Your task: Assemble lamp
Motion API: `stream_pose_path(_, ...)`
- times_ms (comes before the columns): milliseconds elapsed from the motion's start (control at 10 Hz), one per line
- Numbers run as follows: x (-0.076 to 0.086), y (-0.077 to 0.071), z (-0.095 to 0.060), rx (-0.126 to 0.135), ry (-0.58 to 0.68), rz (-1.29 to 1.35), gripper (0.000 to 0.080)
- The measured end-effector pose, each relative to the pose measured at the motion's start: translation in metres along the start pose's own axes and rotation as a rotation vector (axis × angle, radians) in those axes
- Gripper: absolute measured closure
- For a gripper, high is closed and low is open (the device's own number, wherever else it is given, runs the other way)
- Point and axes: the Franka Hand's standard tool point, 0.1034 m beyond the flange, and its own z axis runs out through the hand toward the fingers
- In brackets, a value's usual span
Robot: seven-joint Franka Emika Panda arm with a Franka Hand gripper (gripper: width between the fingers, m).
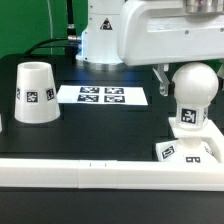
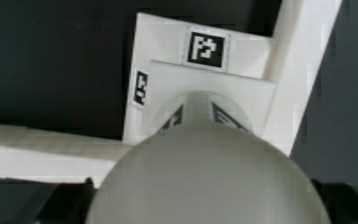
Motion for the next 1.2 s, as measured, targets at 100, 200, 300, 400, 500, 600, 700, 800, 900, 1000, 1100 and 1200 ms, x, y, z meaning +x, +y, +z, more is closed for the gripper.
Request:
stream_pose_path(100,0.0001,0.0006,-0.0001,0.005,0.000,0.109,0.0222)
stream_pose_path(200,-0.0001,0.0003,0.0000,0.005,-0.001,0.208,0.0222)
stream_pose_path(300,-0.0006,0.0001,0.0003,0.006,-0.004,0.293,0.0222)
stream_pose_path(400,-0.0013,-0.0004,0.0007,0.007,-0.007,0.381,0.0222)
stream_pose_path(500,-0.0025,-0.0013,0.0013,0.008,-0.015,0.475,0.0222)
stream_pose_path(600,-0.0037,-0.0026,0.0018,0.008,-0.022,0.536,0.0222)
stream_pose_path(700,-0.0037,-0.0027,0.0018,0.010,-0.023,0.580,0.0222)
stream_pose_path(800,-0.0039,-0.0032,0.0019,0.009,-0.024,0.651,0.0222)
stream_pose_path(900,-0.0039,-0.0035,0.0019,0.009,-0.024,0.698,0.0222)
stream_pose_path(1000,-0.0039,-0.0037,0.0019,0.009,-0.025,0.716,0.0222)
stream_pose_path(1100,-0.0042,-0.0045,0.0021,0.010,-0.027,0.788,0.0222)
stream_pose_path(1200,-0.0046,-0.0057,0.0024,0.014,-0.030,0.867,0.0222)
